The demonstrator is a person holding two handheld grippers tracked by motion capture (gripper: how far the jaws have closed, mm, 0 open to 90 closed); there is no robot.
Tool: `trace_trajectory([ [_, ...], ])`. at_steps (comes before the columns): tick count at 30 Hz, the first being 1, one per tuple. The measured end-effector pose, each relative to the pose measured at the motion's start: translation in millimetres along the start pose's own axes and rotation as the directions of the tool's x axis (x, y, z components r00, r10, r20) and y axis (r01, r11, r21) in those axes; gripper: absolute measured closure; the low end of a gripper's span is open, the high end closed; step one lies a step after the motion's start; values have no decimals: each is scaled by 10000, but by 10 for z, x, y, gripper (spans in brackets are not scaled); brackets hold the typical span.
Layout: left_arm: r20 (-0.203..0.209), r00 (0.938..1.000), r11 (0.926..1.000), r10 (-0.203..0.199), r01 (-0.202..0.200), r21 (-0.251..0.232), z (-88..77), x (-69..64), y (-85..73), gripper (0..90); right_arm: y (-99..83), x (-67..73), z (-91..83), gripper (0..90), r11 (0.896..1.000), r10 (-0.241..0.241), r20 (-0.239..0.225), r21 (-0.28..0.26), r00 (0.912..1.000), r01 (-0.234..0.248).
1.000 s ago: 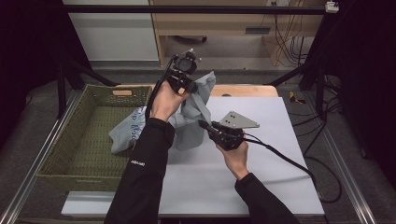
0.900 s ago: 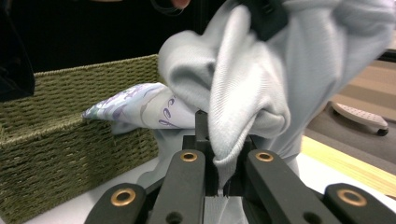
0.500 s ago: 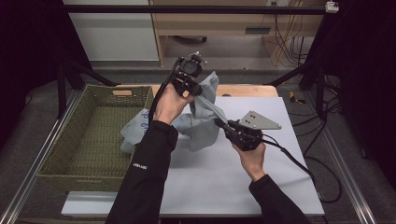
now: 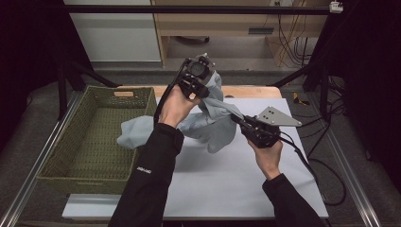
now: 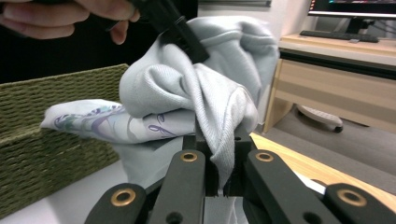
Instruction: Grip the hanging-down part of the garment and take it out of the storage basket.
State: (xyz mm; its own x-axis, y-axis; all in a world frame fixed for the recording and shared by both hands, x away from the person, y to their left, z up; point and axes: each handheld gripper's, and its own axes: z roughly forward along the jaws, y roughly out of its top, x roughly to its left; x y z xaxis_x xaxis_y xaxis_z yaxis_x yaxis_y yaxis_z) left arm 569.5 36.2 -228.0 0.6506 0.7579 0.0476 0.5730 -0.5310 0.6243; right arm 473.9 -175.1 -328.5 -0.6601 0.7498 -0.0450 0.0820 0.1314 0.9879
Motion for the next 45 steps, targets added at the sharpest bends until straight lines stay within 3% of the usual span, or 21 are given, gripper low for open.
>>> trace_trajectory([
  [6,108,9999,10000,2,-2,3,6,-21,8,843,38,-72,-53,879,9999,-166,367,20,9992,166],
  [21,169,9998,10000,96,-96,9,58,-74,13,843,87,-160,-53,879,10000,-22,1188,-69,9929,30],
  [25,165,9998,10000,58,-59,10,53,-69,-2,843,49,-148,-38,874,10000,-65,935,-3,9956,66],
  [30,218,9997,9999,119,-118,-17,66,-75,-29,843,-138,-80,-15,846,9990,147,192,419,9997,-155],
  [31,207,9997,9999,129,-129,-1,76,-79,-30,843,-226,-50,4,759,9964,577,-178,639,9982,-565],
  [34,234,9996,9999,141,-141,-28,96,-81,-35,843,-270,-44,5,687,9950,678,-366,764,9970,-649],
  [35,260,9995,9999,155,-155,-12,107,-80,-38,843,-293,-37,0,594,9947,775,-518,712,9956,-737],
  [36,267,9995,9999,160,-160,-13,114,-77,-42,843,-311,-31,-19,495,9936,908,-494,715,9946,-871],
  [40,303,9995,9999,134,-134,-3,143,-52,-68,843,-333,-47,-125,254,9952,960,-511,214,9941,-950],
  [45,307,9995,10000,84,-85,32,178,-27,-113,843,-384,-55,-229,97,9952,976,-71,57,9952,-975],
])
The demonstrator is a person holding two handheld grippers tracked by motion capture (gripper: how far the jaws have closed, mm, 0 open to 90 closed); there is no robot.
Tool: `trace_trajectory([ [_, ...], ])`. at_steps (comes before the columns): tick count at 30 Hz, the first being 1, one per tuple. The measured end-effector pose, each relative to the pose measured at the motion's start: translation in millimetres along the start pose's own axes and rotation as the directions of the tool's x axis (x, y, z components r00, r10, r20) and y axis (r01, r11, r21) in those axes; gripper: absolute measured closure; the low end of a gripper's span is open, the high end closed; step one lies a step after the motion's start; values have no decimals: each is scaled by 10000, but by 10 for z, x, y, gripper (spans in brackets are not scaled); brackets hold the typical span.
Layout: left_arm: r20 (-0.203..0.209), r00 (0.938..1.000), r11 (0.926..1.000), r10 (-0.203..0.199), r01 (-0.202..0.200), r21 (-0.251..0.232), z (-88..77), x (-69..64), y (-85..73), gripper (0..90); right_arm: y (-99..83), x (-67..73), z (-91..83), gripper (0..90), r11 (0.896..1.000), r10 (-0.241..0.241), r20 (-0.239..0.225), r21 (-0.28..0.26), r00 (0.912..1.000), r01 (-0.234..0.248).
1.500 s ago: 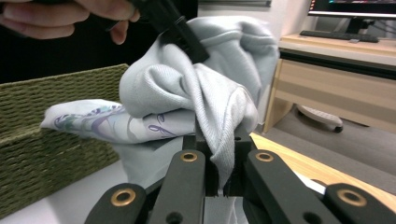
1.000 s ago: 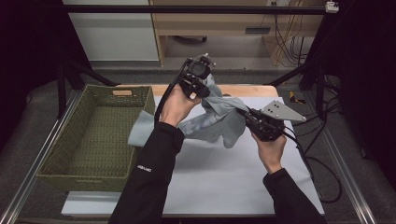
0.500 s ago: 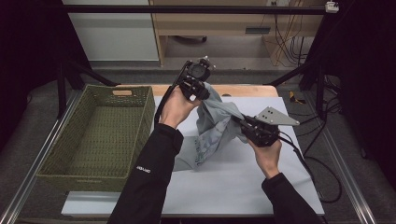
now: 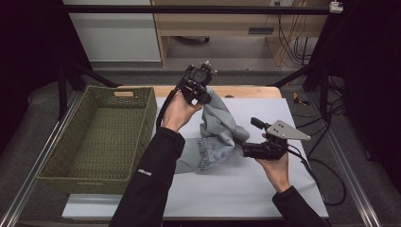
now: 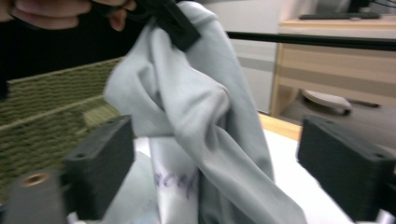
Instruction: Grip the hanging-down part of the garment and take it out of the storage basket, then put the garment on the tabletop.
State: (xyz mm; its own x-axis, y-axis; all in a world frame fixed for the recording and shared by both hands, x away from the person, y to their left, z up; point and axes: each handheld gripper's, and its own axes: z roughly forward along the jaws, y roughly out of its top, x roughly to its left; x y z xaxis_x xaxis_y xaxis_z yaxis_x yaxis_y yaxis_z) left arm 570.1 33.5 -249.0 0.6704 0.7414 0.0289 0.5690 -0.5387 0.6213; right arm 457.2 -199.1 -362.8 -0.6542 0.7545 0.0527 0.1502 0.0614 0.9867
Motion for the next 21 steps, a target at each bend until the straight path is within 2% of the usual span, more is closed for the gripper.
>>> trace_trajectory([
  [3,-5,10000,10000,-33,33,23,14,18,-23,842,-76,-21,-53,54,9994,-263,429,222,9987,254],
  [4,21,10000,10000,-44,44,37,19,26,-29,842,-91,-12,-64,46,9998,-110,494,150,9987,103],
  [6,0,10000,10000,-48,48,28,23,34,-36,842,-147,-33,-103,28,9998,-134,889,148,9959,121],
  [9,31,10000,10000,-40,40,23,25,33,-41,842,-217,-57,-160,25,9997,-49,1230,262,9924,17],
  [16,111,9999,10000,56,-57,26,53,9,-43,842,-378,-69,-256,16,9993,136,1490,336,9887,-188],
  [21,136,9998,9999,112,-112,45,93,-14,-62,842,-451,-89,-333,10,9994,295,1649,116,9859,-319],
])
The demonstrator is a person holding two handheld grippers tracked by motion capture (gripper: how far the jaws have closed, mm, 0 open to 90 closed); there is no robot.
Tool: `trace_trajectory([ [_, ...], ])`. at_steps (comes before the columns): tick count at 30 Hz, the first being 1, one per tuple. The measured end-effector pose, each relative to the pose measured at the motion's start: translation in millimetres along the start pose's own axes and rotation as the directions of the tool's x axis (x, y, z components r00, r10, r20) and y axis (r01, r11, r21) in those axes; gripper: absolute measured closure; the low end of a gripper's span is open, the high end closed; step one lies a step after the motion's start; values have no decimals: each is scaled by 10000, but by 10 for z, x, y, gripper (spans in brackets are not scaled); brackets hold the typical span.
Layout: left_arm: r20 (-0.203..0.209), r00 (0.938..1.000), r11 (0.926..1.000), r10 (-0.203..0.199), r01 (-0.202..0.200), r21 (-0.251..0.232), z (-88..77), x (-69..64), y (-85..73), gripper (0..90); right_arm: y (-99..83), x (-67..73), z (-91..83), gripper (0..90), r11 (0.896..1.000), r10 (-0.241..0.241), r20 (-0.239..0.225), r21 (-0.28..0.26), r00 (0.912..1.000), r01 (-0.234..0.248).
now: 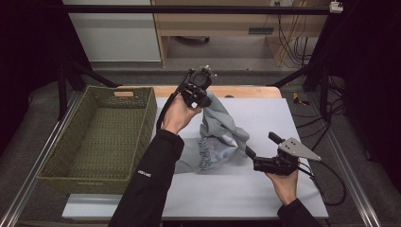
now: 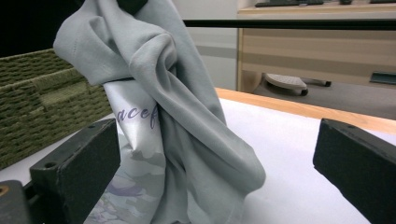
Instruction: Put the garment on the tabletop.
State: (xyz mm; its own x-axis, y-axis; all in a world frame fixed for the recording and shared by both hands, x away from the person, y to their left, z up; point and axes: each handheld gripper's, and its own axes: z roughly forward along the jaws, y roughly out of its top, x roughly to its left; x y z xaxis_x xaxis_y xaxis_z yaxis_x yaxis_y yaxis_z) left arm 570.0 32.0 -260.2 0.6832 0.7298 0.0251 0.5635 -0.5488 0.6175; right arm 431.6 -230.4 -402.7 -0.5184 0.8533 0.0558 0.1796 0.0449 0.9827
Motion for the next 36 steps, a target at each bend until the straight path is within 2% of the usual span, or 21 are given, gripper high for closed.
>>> trace_trajectory([
  [5,67,10000,10000,73,-73,16,60,-27,-37,842,-66,-18,-70,7,9998,219,91,2,9997,-219],
  [6,78,9999,10000,96,-96,26,71,-35,-47,842,-83,-37,-77,7,10000,72,121,-45,9999,-71],
  [9,107,9999,9999,130,-131,23,96,-48,-86,842,-111,-61,-112,7,9998,217,149,31,9997,-217],
  [11,160,9997,9998,186,-187,53,114,-53,-116,841,-126,-70,-119,7,9997,226,79,12,9997,-226],
  [12,192,9996,9998,192,-193,49,124,-57,-128,840,-136,-82,-124,7,10000,48,117,7,9999,-48],
  [15,248,9995,9998,196,-195,-21,175,-80,-186,839,-147,-85,-138,7,9997,209,62,96,9998,-209],
  [17,319,9993,9998,210,-210,7,213,-81,-225,839,-156,-105,-141,7,9999,137,38,16,9999,-137],
  [19,337,9993,9998,173,-174,44,255,-91,-265,839,-162,-105,-150,7,9997,217,24,91,9998,-217],
  [20,384,9991,9998,182,-183,26,273,-90,-287,839,-174,-121,-149,8,10000,3,-1,-8,10000,-3],
  [21,376,9991,9998,207,-207,-6,293,-89,-309,839,-170,-104,-157,8,9995,304,-15,77,9995,-303],
  [33,791,9968,9998,-64,78,-164,595,-102,-644,838,-186,-117,-163,7,9998,197,-2,61,9998,-197],
  [36,843,9964,10000,-11,14,-36,670,-111,-723,837,-187,-111,-165,7,9996,251,-26,87,9997,-250],
])
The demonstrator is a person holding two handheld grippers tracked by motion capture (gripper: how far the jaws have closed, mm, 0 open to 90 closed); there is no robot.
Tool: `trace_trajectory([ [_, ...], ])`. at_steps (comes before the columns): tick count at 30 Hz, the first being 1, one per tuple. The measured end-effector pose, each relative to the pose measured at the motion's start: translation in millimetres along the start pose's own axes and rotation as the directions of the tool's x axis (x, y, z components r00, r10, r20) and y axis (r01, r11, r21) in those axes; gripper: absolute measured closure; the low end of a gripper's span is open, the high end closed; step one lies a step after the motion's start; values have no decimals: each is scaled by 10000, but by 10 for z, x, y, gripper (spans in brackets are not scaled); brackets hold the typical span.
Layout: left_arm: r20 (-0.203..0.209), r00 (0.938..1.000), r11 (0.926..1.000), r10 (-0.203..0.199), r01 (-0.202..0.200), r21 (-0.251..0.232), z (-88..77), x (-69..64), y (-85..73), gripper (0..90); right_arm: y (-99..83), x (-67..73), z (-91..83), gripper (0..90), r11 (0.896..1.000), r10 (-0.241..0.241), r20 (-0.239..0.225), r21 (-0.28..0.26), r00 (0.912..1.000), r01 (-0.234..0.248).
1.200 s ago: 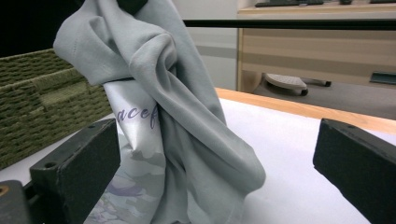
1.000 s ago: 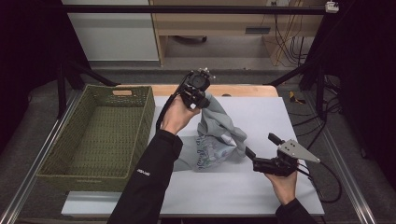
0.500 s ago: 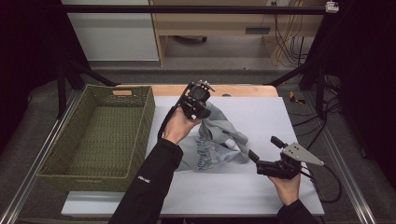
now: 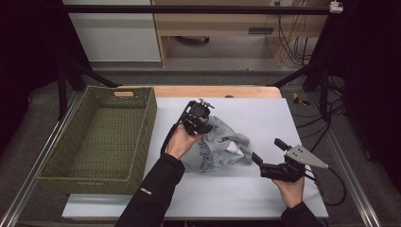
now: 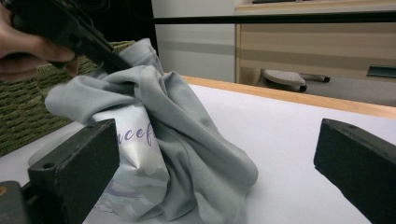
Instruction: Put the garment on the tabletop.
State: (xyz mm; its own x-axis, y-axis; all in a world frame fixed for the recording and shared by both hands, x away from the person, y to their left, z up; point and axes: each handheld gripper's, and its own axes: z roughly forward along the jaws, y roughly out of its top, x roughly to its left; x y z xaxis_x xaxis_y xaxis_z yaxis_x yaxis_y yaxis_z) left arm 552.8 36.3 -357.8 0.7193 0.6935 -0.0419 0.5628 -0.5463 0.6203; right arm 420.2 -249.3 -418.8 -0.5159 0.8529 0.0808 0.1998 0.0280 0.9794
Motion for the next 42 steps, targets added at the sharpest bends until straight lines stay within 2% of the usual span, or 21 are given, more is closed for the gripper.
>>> trace_trajectory([
  [5,6,10000,9999,-27,27,-104,21,-9,-64,815,-7,4,17,7,10000,-34,-3,45,10000,34],
  [8,-93,9999,9982,-103,97,-599,-62,-14,-68,625,-6,-2,16,8,10000,-59,-22,21,10000,59],
  [11,24,9998,9923,-208,209,-1223,-176,-13,-85,488,1,-10,11,8,10000,-50,-30,19,10000,50],
  [14,113,9996,9820,-271,288,-1865,-300,-12,-121,379,4,-16,11,8,10000,27,31,20,10000,-27],
  [16,-182,9997,9735,-170,124,-2284,-395,-32,-151,305,3,-27,8,8,10000,9,-2,23,10000,-9],
  [17,-328,9992,9651,-236,142,-2613,-439,-51,-169,287,4,-28,6,8,10000,58,-10,22,10000,-58],
  [19,-432,9989,9544,-196,58,-2986,-523,-74,-206,256,7,-31,6,8,10000,64,53,25,10000,-64],
  [22,-529,9986,9414,-56,-126,-3371,-617,-105,-285,191,8,-41,3,8,10000,7,40,-1,10000,-7],
  [25,-500,9987,9272,-83,-110,-3744,-667,-130,-381,147,7,-57,0,8,10000,47,25,-32,10000,-47],
  [27,-367,9993,9128,-98,-60,-4083,-695,-147,-466,134,8,-62,-6,8,9999,169,54,12,9998,-169],
  [28,-317,9994,9084,-111,-31,-4182,-704,-151,-495,122,8,-67,-6,8,9999,157,91,15,9998,-157],
  [30,-60,9999,8872,-98,59,-4613,-722,-170,-592,118,8,-74,-6,8,9999,164,92,-9,9998,-164],
  [33,-32,10000,8565,-68,42,-5162,-721,-196,-728,112,9,-71,-9,8,9998,177,103,-2,9998,-177],
  [35,27,9999,8449,-131,125,-5348,-712,-190,-814,101,7,-75,-7,7,9999,169,80,-2,9998,-169],
  [37,58,9999,8364,-138,147,-5479,-706,-172,-903,100,6,-79,-9,8,9999,140,43,-24,9999,-140],
  [40,-90,9996,8167,-268,167,-5768,-681,-143,-1042,91,10,-80,-16,7,9998,183,56,-6,9998,-183],
  [42,-100,9994,8114,-331,210,-5841,-668,-126,-1129,81,10,-84,-17,7,9998,177,56,-7,9998,-177],
])
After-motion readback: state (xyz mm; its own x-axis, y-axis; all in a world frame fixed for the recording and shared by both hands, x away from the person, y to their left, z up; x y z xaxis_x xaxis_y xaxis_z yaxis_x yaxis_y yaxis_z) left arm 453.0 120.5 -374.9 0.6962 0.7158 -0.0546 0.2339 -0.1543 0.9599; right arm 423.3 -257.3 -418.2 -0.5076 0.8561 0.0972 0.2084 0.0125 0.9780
